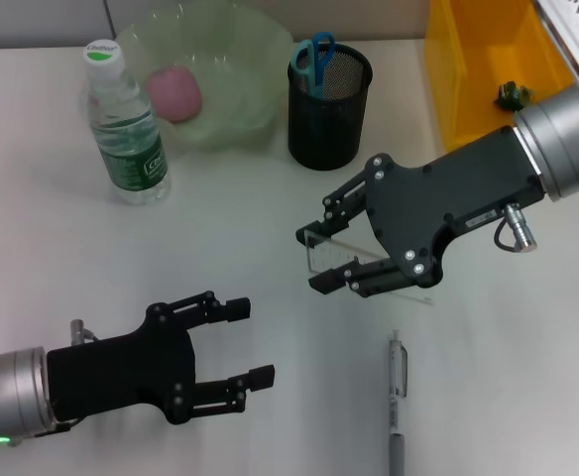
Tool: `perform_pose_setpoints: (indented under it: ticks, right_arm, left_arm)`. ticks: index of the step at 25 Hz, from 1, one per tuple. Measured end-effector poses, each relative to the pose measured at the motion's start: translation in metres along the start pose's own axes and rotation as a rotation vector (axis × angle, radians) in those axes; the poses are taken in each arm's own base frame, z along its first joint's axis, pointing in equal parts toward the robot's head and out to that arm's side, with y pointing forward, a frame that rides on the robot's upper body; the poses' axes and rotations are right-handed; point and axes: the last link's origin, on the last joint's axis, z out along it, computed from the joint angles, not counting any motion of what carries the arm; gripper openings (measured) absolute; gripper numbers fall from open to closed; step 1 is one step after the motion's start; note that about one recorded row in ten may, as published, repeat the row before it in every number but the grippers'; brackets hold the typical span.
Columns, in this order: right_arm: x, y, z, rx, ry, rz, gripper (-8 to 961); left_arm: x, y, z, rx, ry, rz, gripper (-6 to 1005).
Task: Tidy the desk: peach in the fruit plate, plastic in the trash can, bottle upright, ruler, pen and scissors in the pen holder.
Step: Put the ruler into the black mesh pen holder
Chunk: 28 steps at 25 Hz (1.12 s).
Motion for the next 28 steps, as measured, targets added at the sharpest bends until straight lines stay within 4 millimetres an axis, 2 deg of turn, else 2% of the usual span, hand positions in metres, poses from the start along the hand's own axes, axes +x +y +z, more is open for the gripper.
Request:
perform_pose_setpoints:
  ticks: [15,23,28]
  right_arm:
    - [-0.003,0.002,-0.012,0.120,-0.204,-0.078,379]
    - [0.017,0.015,-0.013,0.190,-0.278,-0.162,379]
    - [0.028,0.018,-0.013,0.247,-0.291,-0.272,379]
  left_arm:
    - [0.008,-0.006,-0.002,0.052,0.063,0.009,797]
    - [0.011,-0.009,0.000,0.078,0.093,0.007,797]
    - [0.012,-0.010,-0.001,0.077,0.095,0.000,797]
